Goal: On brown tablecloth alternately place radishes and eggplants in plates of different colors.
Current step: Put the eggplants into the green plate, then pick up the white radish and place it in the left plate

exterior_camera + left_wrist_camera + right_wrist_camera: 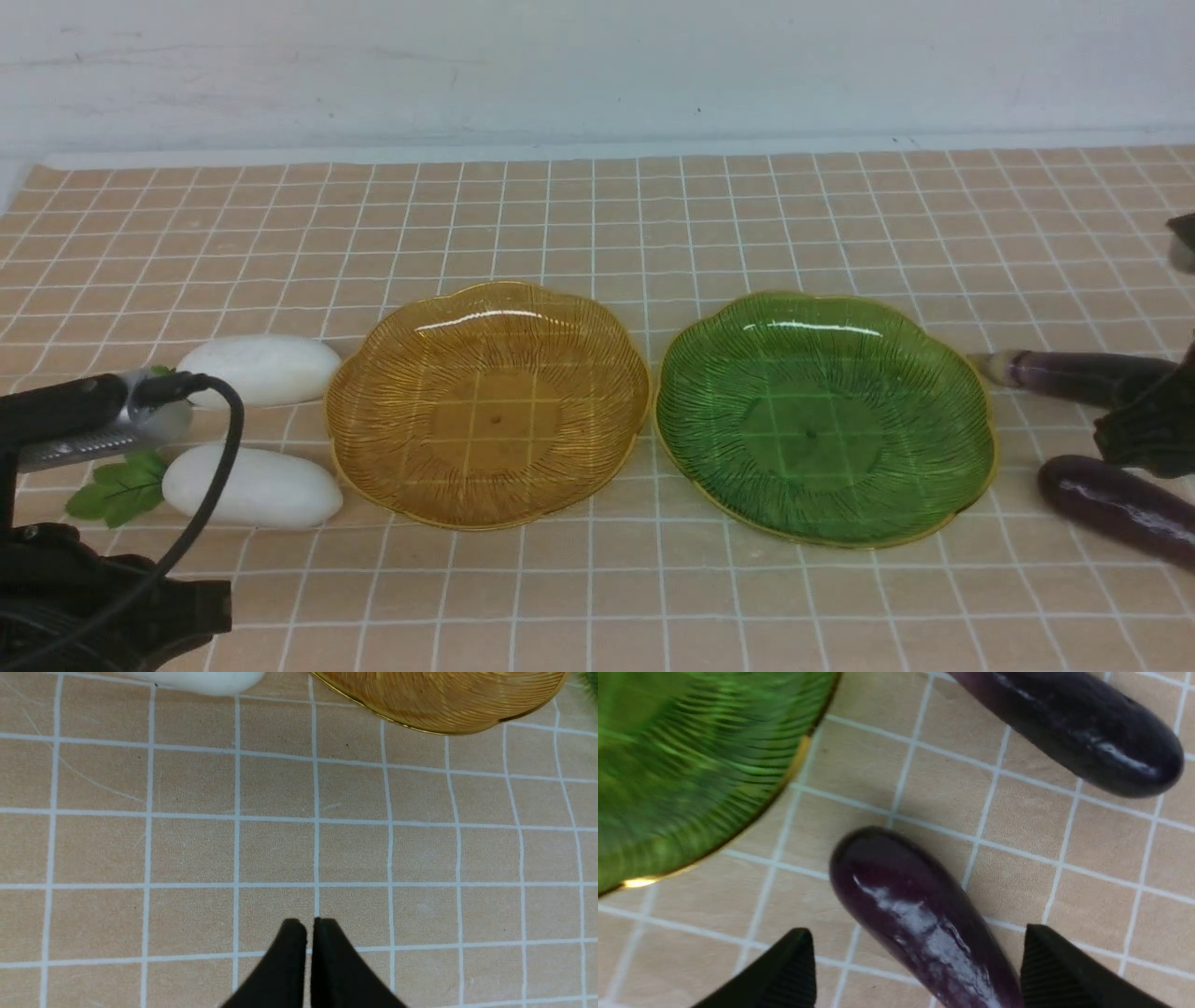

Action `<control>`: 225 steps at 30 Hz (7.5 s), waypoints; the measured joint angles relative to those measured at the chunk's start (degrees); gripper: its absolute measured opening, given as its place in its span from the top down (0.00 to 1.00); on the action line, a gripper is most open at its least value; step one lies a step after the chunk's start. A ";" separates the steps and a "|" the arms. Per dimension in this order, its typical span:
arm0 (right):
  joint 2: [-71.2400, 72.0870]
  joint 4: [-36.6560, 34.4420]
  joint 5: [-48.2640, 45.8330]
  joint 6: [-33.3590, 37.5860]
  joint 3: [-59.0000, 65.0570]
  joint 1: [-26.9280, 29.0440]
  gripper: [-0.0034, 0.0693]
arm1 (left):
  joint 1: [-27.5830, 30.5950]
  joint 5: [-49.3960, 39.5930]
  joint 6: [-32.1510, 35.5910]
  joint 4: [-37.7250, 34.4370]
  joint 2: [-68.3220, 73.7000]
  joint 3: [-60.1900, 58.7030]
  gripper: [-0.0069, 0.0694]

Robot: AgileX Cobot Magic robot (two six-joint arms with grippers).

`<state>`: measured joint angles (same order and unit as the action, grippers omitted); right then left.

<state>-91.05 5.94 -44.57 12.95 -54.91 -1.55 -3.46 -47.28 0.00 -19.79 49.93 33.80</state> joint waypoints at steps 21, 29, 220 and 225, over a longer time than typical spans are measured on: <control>-12.55 8.15 2.03 -0.93 -2.15 0.00 0.38 | 0.00 0.47 0.00 0.01 0.00 0.00 0.90; -10.41 6.53 -13.49 -1.75 -14.63 0.00 0.42 | 0.00 0.41 0.00 0.06 0.00 -0.05 0.90; 21.63 -19.50 -26.27 2.17 -9.06 -13.16 0.97 | -12.10 6.52 -27.91 16.24 50.17 39.43 0.06; 21.63 -19.50 -26.27 2.34 -9.06 -13.16 0.97 | -3.49 -2.53 -29.92 16.38 49.87 44.49 0.42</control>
<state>-69.43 -13.56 -70.83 15.29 -63.97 -14.71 -6.95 -49.81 -29.92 -3.41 99.81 78.29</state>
